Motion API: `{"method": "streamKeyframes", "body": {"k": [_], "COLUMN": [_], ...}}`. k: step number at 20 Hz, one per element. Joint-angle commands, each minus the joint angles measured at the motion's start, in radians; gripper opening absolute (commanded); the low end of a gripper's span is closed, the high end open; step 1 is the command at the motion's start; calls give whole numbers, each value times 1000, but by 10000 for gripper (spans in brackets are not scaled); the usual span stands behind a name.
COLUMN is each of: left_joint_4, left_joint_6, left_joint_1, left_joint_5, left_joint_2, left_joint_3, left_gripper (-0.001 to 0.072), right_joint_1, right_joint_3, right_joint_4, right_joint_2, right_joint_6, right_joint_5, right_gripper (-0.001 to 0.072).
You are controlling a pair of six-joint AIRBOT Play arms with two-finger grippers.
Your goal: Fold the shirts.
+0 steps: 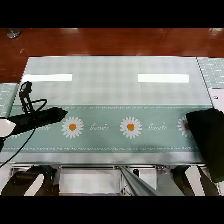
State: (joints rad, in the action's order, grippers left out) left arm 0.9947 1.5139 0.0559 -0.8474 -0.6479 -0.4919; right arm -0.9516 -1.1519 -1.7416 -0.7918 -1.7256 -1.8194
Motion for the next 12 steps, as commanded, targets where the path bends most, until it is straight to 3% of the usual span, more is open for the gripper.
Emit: {"method": "streamKeyframes", "body": {"k": [1, 3, 5, 6, 7, 9, 12], "left_joint_4": [1, 5, 7, 8, 7, 7, 11], "left_joint_6": [-49, -93, -92, -92, -93, -92, -92], "left_joint_1": [0, -5, -36, -47, -51, -28, 68], "left_joint_5": [17, 80, 74, 55, 18, -72, -135], "left_joint_2": [-1, -4, -49, -88, -140, -251, -389], "left_joint_3": [-1, -19, -122, -207, -322, -573, -830], "left_gripper": [25, 24, 24, 24, 24, 23, 23], "right_joint_1": [-16, 17, 106, 171, 259, 480, 856], "right_joint_3": [-6, -119, -252, -303, -343, -388, -387], "right_joint_4": [23, 161, 326, 423, 534, 665, 571], "right_joint_2": [-19, -82, -155, -185, -214, -273, -378], "right_joint_6": [-1, 34, 55, 56, 71, 110, 189], "right_joint_5": [84, 163, 259, 338, 444, 619, 656], "right_gripper": [628, 587, 226, 87, 28, 28, 28]}}
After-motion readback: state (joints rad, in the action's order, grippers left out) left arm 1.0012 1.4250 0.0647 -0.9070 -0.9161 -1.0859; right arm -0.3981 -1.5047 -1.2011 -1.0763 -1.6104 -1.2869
